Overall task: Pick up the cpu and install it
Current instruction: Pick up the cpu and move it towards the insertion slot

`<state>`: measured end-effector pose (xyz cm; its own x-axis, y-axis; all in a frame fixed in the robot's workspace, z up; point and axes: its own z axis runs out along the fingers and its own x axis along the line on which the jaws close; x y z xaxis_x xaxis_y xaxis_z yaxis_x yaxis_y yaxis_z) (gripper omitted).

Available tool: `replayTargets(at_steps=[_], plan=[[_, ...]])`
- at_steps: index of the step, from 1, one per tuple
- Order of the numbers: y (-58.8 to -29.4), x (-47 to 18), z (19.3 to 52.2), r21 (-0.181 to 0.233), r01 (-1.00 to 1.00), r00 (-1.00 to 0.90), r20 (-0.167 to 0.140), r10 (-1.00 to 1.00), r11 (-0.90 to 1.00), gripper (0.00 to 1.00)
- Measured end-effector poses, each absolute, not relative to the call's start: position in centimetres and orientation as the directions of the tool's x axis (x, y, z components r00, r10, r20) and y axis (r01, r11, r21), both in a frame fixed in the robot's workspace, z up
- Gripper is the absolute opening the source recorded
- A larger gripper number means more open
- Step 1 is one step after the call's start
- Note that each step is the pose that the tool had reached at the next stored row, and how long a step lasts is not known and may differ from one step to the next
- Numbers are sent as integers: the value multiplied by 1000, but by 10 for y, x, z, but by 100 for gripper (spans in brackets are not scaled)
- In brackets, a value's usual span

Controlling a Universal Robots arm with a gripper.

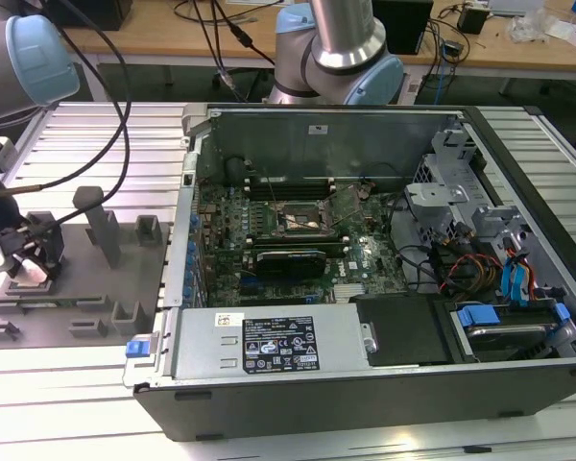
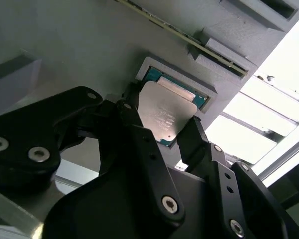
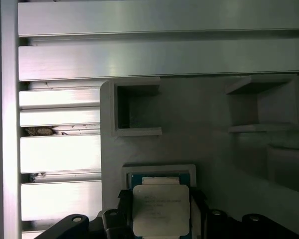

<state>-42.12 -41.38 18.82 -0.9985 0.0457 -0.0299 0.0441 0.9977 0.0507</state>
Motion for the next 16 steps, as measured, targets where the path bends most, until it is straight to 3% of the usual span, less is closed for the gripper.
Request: replayTargets(at_steps=[16], plan=[[-414, -422, 188, 51, 41, -999, -30, 42, 998, 55]])
